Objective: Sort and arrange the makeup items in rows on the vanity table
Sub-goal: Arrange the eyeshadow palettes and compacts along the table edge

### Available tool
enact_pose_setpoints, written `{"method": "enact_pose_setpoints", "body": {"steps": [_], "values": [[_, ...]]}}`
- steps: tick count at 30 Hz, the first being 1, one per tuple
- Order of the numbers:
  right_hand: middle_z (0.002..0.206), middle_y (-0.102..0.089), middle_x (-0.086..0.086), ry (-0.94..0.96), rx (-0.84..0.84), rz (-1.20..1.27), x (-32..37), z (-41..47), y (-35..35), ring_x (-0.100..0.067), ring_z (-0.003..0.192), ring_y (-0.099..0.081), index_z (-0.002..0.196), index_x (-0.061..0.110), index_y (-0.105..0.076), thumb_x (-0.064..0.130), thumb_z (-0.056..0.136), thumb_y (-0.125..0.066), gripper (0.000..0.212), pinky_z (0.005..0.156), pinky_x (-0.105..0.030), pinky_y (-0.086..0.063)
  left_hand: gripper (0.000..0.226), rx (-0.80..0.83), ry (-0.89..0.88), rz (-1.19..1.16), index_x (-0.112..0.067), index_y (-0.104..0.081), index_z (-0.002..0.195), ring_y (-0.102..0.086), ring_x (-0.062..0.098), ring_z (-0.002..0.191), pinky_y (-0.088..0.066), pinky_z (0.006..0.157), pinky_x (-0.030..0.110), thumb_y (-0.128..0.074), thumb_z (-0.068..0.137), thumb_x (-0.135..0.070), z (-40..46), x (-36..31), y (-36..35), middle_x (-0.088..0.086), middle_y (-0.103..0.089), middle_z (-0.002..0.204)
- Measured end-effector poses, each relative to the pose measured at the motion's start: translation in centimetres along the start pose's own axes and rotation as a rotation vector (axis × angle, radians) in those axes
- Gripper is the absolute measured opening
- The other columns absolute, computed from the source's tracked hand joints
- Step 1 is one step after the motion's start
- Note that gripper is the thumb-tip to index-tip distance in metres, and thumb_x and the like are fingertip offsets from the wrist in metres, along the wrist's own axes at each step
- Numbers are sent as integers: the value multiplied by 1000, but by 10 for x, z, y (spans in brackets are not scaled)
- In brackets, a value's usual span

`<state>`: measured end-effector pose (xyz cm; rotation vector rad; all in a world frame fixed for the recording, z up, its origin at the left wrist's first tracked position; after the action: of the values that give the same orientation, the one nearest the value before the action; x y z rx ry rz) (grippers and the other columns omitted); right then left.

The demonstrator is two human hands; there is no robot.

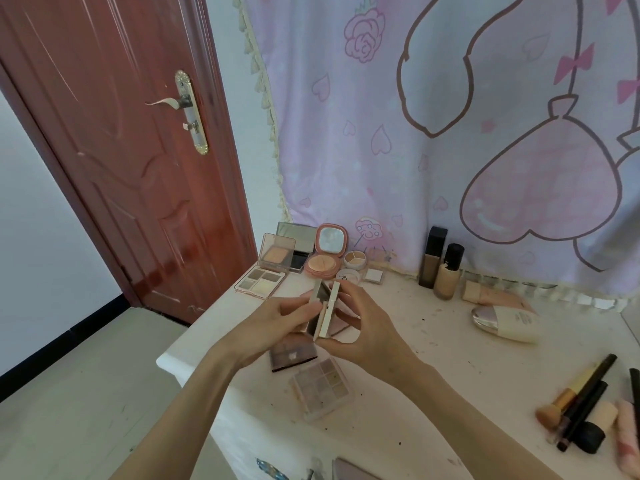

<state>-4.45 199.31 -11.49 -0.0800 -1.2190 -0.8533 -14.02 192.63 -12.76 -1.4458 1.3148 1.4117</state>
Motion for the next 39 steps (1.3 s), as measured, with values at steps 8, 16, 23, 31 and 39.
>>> {"method": "enact_pose_setpoints", "body": {"steps": [8,16,23,31,39], "values": [[133,-49,16,-152,53,67,-39,36,-33,-2,123,-46,137,32,-30,31,72,-78,80,102,-25,-42,23,-213,16,290,2,-63,102,-63,17,81,-57,80,35,-46,96,-12,27,-4,79,12,-61,90],[105,-48,15,-208,187,-266,-66,74,-62,-17,111,-47,146,28,-17,57,86,-49,75,95,-41,-42,26,-355,19,528,-13,-67,105,-62,35,96,-49,89,49,-43,97,-11,55,-8,124,14,-68,96],[154,-25,-2,-142,403,-637,-98,79,-69,-19,144,-11,149,15,-21,40,101,-26,54,117,-32,-8,27,-439,-17,630,-15,-64,113,-62,29,97,-49,88,47,-42,97,-12,64,-16,146,8,-68,100],[155,-23,3,-30,412,-718,-99,63,-61,-16,145,-10,144,21,-33,37,101,-28,46,116,-26,-2,29,-419,-46,641,-11,-63,115,-60,25,101,-46,94,48,-40,98,-10,73,-23,145,6,-67,104],[158,-6,1,-27,493,-875,-95,46,-72,-23,145,8,148,37,-10,57,94,-24,59,117,-37,7,28,-418,-37,712,-12,-63,114,-59,26,100,-47,90,41,-41,97,-11,82,-25,140,10,-67,104]]}}
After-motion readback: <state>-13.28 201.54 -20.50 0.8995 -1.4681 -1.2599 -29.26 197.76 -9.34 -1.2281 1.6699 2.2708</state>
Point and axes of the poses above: each hand's wrist, its own z-axis towards the middle knuckle, its own y-axis out of the back of the hand, x = y × z, the point moved 9 cm from there along z, towards the middle knuckle
